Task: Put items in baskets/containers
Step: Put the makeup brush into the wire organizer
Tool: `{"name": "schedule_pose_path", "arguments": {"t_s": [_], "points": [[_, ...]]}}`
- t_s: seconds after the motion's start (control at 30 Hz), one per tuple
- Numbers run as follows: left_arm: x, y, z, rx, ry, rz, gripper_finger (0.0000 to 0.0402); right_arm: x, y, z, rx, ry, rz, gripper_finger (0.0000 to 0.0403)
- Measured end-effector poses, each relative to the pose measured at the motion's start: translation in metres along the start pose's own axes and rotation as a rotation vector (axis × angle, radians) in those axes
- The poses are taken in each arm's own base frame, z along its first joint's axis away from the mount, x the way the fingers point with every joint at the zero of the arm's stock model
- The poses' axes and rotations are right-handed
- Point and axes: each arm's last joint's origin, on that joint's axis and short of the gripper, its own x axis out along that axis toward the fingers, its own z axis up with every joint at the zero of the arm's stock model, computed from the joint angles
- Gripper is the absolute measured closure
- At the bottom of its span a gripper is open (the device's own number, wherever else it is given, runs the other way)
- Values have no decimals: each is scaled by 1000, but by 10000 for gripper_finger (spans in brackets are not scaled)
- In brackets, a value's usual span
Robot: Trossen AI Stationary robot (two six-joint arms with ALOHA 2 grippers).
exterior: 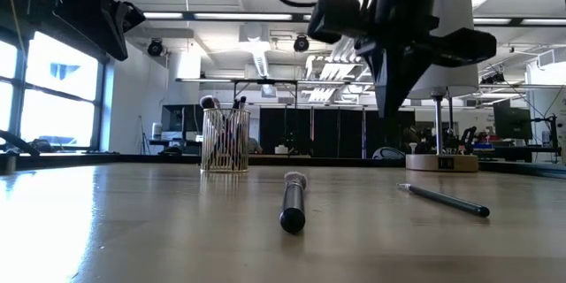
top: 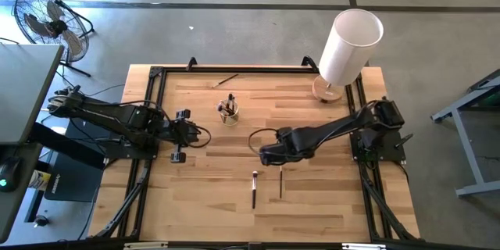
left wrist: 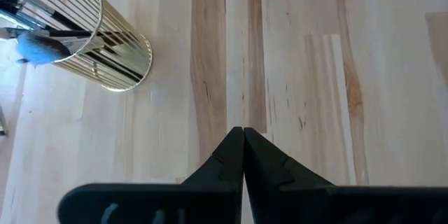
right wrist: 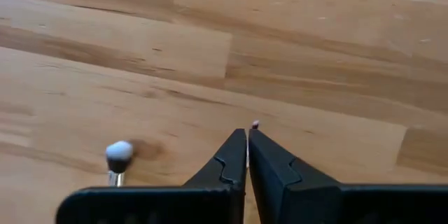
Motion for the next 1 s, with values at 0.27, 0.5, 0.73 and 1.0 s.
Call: {"name": "schedule_pose_path", "arguments": {"t_s": [0.27, 0.5, 0.73, 1.0], "points": [[0, 0, 0, 0, 4, -3, 401, 27, 4, -6, -39, 40, -72, 353], [0, -1, -1, -1, 10, -18, 401, 54, 9, -11, -41, 71, -109, 330], [0, -1, -1, -1, 14, -27, 401, 76, 11, -9, -14, 136, -156, 329], [0, -1, -1, -1, 16, -44, 401, 83, 15, -8, -95, 69, -118, 388]]}}
